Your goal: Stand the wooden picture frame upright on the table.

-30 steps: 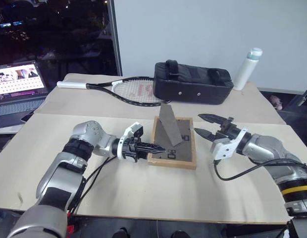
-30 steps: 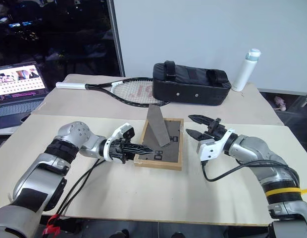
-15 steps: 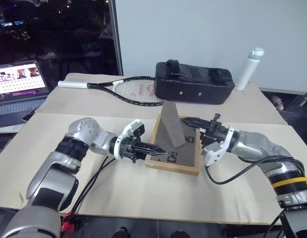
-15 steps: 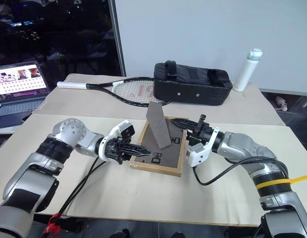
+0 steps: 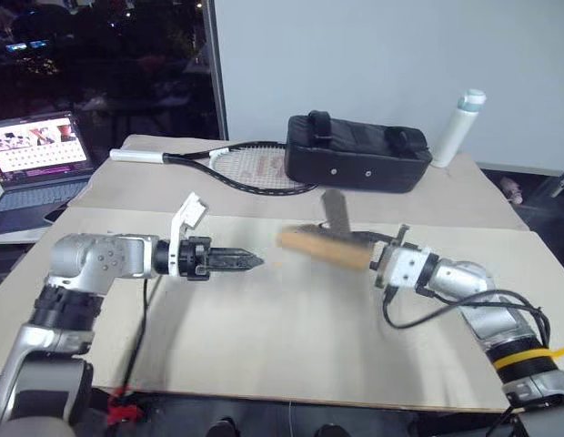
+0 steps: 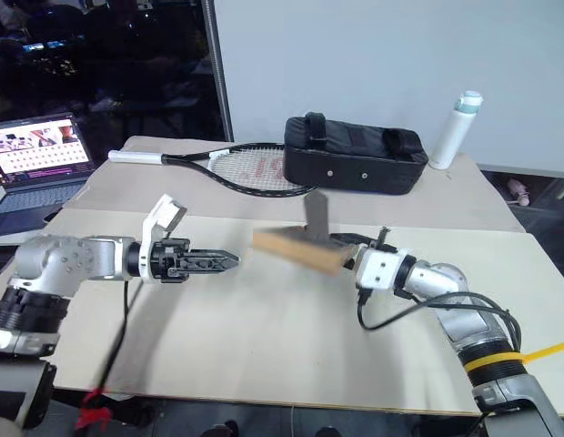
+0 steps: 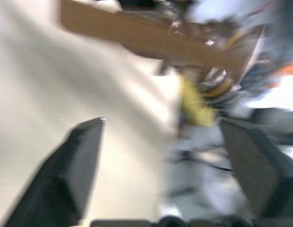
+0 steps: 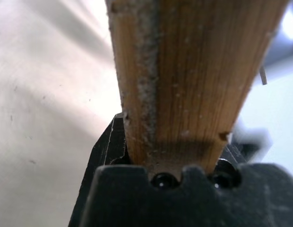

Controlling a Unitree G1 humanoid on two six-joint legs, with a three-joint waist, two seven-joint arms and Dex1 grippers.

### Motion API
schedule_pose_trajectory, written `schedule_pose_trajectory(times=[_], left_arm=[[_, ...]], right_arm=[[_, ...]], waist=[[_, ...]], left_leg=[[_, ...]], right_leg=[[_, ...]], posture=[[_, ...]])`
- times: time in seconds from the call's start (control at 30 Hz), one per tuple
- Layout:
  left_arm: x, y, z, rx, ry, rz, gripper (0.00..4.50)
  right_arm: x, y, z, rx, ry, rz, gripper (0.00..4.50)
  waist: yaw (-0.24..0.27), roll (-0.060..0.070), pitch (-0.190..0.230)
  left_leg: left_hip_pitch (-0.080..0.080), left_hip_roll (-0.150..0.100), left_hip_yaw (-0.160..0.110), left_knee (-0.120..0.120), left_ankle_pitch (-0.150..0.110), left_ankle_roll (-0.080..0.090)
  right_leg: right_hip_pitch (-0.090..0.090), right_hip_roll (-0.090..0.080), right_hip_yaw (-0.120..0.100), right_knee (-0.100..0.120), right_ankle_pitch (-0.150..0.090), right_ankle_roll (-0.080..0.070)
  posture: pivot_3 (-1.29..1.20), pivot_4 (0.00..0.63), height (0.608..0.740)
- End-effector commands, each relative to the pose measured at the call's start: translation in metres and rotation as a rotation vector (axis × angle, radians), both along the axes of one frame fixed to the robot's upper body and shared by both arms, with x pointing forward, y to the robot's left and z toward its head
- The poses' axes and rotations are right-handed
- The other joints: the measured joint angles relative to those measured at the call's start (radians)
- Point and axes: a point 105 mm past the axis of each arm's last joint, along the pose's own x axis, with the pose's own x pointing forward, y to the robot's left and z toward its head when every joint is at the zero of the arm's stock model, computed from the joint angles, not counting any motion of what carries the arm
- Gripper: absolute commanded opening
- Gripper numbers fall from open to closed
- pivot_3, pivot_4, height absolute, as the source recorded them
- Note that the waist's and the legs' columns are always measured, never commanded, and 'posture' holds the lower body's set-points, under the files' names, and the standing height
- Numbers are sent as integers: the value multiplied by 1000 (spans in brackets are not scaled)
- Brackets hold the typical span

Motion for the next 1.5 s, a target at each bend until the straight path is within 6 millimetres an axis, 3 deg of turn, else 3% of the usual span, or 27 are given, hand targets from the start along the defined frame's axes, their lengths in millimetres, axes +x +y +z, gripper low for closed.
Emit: schedule_pose_trajectory(times=[0.03, 0.17, 0.3, 0.47, 0.63, 0.77, 0.9, 1.23, 1.27, 1.5], left_arm=[[-7, -3, 22, 1, -204, -50, 4500], [-11, -8, 28, 8, -350, -59, 4500], [2, -16, 26, 132, -688, 51, 4500], [13, -20, 33, 157, -803, 108, 4500], [15, -21, 31, 159, -820, 113, 4500], [14, -23, 28, 154, -807, 104, 4500], [12, -19, 22, 140, -728, 100, 4500], [19, -16, 20, 137, -706, 124, 4500], [19, -16, 20, 134, -701, 123, 4500], [22, -14, 15, 135, -676, 133, 4500]], right_arm=[[-3, -4, 17, 127, 76, -3, 1235], [5, -15, -1, 291, 369, -94, 1233], [12, -23, -21, 389, 616, -182, 1232], [19, -20, -35, 566, 847, -203, 1231], [31, -25, -52, 662, 945, -277, 1231], [29, -24, -63, 732, 1022, -284, 1231], [21, -25, -90, 706, 1094, -324, 1230], [10, -12, -78, 734, 1082, -224, 1229], [9, -12, -76, 737, 1073, -224, 2223], [-5, -27, -70, 716, 1056, -239, 4468]], waist=[[1, 0, 0], [3, 0, 0], [4, 0, 0], [-5, 0, 0], [-4, 0, 0], [-5, 0, 0], [-7, 0, 0], [-5, 0, 0], [-4, 0, 0], [-4, 0, 0]], left_leg=[[-1, 0, -1, 0, 0, 0], [-2, 0, -1, 0, 0, 0], [-1, 0, -2, 0, 0, 0], [-2, 0, -2, 1, 0, 1], [-1, 0, -3, 1, 1, 1], [-2, 0, -4, 1, 1, 1], [0, 0, -6, 1, 1, 1], [0, 0, -10, 3, 1, 1], [0, 0, -10, 3, 1, 1], [0, -1, -11, 3, 1, 1]], right_leg=[[0, 0, -1, 0, 0, 0], [-1, 0, -1, 0, 0, 0], [-1, 0, -1, 0, 0, 0], [-1, 0, -2, 0, 0, 0], [0, 0, -2, 0, 1, 1], [1, 0, -4, 0, 0, 1], [3, 0, -5, 0, 0, 1], [7, 0, -9, -1, 0, 1], [7, 0, -10, -1, 0, 1], [7, 0, -11, -1, 0, 1]], posture=[[0, 150, 726], [0, 150, 726], [0, 150, 726], [0, 150, 726], [0, 150, 726], [0, 150, 726], [0, 150, 726], [0, 150, 726], [0, 150, 726], [0, 150, 726]])
